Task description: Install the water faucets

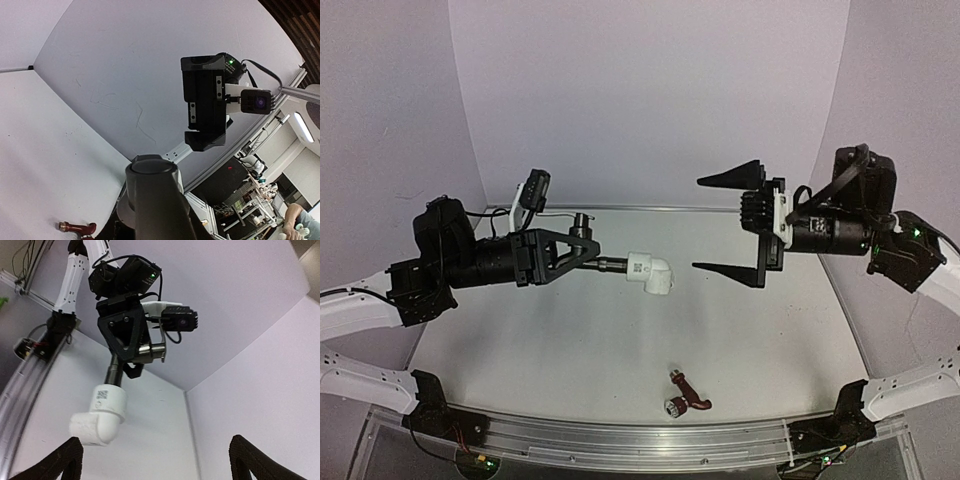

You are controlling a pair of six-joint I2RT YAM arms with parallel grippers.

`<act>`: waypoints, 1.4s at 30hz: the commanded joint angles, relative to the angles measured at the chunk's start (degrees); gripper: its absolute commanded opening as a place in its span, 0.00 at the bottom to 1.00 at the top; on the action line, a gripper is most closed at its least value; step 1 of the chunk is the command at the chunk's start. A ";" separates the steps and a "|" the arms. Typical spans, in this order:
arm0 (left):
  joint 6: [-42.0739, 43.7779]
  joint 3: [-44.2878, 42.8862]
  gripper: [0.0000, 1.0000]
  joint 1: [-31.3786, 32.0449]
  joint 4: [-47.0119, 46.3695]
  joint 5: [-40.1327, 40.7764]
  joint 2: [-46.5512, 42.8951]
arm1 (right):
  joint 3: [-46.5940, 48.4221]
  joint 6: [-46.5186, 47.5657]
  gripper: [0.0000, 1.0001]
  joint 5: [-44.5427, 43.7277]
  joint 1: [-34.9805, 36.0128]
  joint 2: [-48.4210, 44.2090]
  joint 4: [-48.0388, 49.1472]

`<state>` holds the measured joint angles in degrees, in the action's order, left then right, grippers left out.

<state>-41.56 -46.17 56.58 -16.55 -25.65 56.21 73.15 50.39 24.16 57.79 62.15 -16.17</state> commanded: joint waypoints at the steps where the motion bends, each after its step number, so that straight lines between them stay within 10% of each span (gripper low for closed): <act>1: -4.46 -3.99 0.00 -0.15 -6.22 -3.29 -0.62 | -4.75 20.83 0.98 -7.89 0.15 -0.55 7.99; 8: -6.93 -4.01 0.00 -0.15 -8.11 -3.49 -0.23 | -11.82 32.94 0.98 -11.11 2.02 -1.41 16.79; 42: -5.35 -3.13 0.00 -0.16 -7.72 0.43 0.94 | -8.28 28.49 0.98 -17.39 13.41 3.65 26.72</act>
<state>-48.01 -46.17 56.57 -21.47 -25.78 57.47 61.58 79.87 9.02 70.83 65.24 6.93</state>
